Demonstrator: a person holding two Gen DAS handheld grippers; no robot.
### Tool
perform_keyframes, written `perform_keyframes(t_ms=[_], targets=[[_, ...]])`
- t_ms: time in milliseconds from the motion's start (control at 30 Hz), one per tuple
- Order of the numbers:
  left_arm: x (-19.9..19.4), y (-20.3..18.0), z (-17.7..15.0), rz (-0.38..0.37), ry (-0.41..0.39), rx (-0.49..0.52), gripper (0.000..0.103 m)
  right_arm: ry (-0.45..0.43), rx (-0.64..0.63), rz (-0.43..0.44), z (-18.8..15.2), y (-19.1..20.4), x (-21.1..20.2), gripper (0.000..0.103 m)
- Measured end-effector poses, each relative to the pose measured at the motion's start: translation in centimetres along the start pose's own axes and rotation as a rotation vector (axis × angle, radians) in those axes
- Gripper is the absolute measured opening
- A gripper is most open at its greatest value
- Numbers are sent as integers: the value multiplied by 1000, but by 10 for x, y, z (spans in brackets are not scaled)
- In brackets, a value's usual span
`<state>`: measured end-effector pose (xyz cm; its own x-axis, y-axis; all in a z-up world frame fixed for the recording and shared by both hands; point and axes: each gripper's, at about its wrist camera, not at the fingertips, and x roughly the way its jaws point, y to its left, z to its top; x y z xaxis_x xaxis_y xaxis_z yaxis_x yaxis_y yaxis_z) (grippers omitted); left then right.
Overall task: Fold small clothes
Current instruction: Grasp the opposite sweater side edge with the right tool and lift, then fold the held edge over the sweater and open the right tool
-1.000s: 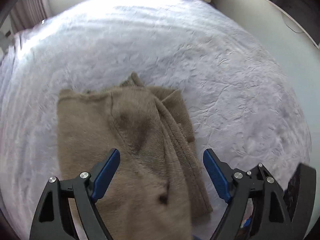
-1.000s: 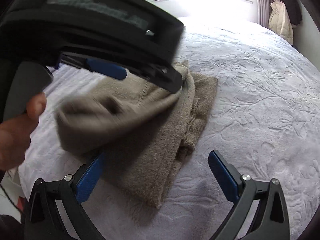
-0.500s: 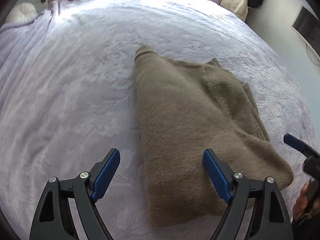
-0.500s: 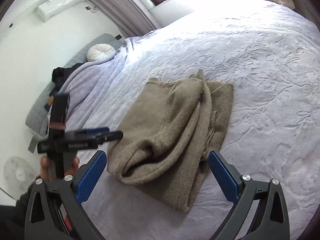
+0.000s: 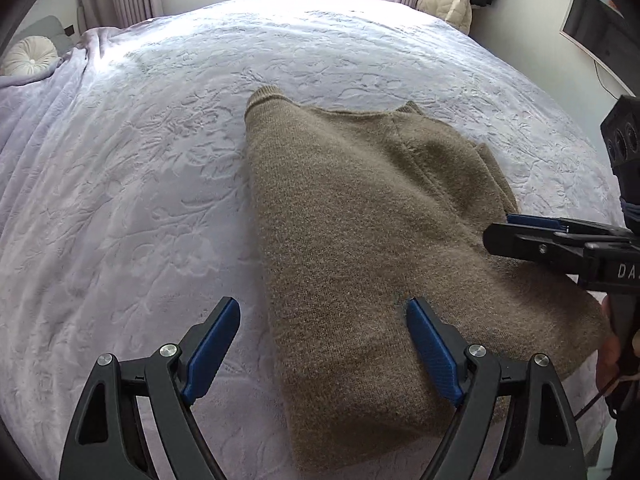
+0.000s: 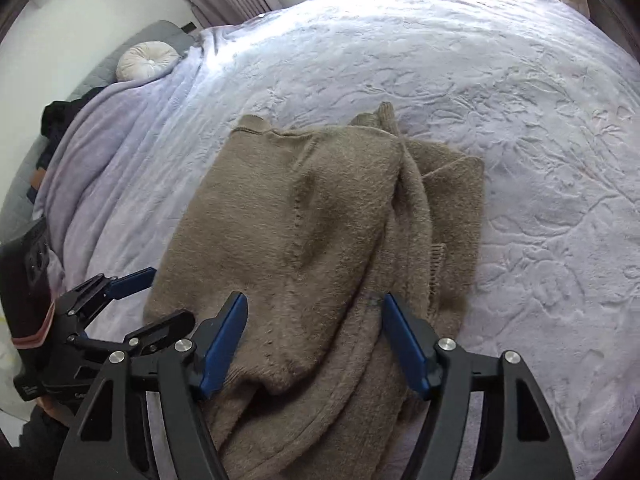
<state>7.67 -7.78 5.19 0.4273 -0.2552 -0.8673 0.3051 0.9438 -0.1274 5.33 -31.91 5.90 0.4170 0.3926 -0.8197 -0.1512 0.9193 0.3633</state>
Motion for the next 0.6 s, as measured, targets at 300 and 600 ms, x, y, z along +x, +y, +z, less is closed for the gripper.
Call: perform_keyframes(t_ms=[300, 600], targets=[[16, -5, 5, -38, 20, -68, 100, 24, -40, 4, 27, 12, 36, 20], [14, -57, 26, 16, 16, 94, 100, -53, -86, -44, 33, 0, -2, 23]])
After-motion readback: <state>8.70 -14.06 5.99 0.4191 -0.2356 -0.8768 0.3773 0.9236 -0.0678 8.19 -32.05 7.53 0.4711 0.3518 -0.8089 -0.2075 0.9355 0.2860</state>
